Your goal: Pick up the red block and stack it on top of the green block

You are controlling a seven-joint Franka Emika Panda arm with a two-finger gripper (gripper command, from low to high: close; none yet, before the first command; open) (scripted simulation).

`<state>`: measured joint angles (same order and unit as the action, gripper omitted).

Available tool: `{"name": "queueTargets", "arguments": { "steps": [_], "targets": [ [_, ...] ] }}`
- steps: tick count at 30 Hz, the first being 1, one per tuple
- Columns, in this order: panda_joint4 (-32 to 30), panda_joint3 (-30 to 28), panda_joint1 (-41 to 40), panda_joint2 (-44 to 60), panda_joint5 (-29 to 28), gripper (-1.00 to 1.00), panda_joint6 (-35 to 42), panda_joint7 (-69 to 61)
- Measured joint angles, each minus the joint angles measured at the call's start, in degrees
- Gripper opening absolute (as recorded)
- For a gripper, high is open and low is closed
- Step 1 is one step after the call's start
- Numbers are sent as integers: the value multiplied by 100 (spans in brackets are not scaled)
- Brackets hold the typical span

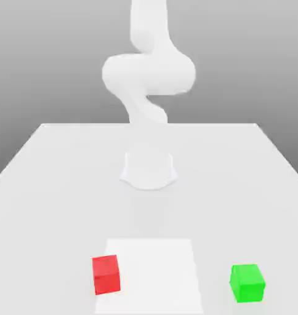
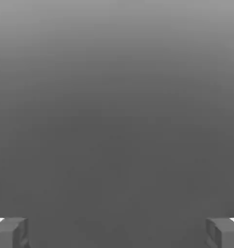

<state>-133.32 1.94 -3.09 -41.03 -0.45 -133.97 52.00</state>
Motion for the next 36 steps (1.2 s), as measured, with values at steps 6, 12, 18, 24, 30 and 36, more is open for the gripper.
{"name": "queueTargets", "arguments": {
  "steps": [6, 12, 18, 24, 30, 36],
  "targets": [
    [-377, 442, -710, 1177, -153, 0, -536, 1541],
    [-743, 730, -1258, 2330, -376, 0, -1055, 3095],
    [-1109, 796, -1596, 3478, -549, 0, -1574, 4611],
    [-1482, 704, -1748, 4585, -363, 0, -2109, 5870],
    [-1422, 427, -1558, 5785, -595, 0, -3029, 6380],
    [-1401, 364, -1506, 5938, -646, -100, -3173, 6422]
  ]
}}
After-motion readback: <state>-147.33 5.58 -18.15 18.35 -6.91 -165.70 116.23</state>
